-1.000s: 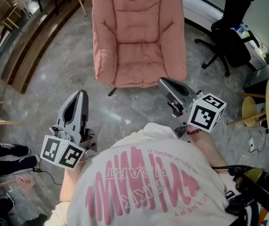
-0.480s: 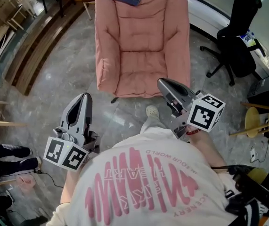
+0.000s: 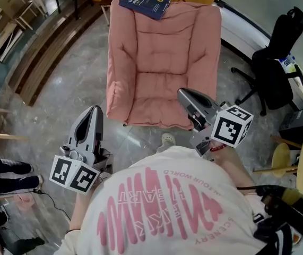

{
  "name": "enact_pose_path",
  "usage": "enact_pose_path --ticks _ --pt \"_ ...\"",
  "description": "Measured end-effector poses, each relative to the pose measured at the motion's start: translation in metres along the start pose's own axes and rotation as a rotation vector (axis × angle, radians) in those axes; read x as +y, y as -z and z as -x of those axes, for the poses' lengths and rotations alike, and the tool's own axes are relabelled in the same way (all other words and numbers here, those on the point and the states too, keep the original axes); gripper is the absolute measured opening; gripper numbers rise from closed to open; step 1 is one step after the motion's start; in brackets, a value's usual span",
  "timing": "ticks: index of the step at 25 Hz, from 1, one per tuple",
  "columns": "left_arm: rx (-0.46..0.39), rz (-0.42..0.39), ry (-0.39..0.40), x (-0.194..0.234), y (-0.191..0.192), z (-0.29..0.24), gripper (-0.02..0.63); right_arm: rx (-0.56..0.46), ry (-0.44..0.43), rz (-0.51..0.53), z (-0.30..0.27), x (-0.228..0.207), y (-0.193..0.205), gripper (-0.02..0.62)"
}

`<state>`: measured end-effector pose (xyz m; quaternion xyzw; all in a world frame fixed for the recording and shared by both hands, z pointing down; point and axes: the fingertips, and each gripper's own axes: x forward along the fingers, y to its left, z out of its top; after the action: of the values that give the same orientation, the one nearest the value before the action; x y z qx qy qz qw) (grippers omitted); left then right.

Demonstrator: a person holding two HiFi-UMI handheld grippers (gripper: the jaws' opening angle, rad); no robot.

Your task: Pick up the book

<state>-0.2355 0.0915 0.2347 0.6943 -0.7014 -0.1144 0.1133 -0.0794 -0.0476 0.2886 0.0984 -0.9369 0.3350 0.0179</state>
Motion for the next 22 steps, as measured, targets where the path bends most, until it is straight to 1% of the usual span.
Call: enact_pose_path --ticks 5,12,16,22 --pt "-0.017 0.010 -0.032 0.003 -0.007 -0.034 0.008 0.020 -0.010 0.003 -0.008 -0.027 -0.027 0.010" --pt "-0.035 0.011 -0.040 -0.005 -0.009 -0.083 0.008 0.032 -0.021 0.007 -0.012 -0.064 -0.061 0.009" --pt "-0.059 0.011 -0.048 -0.007 -0.011 -0.108 0.008 0.040 -0.032 0.017 -0.014 -0.083 -0.077 0.010" --pt "-0.064 -0.005 -0.059 -0.014 -0.010 -0.133 0.008 0.051 -0.058 -0.011 -0.019 -0.105 -0.090 0.011"
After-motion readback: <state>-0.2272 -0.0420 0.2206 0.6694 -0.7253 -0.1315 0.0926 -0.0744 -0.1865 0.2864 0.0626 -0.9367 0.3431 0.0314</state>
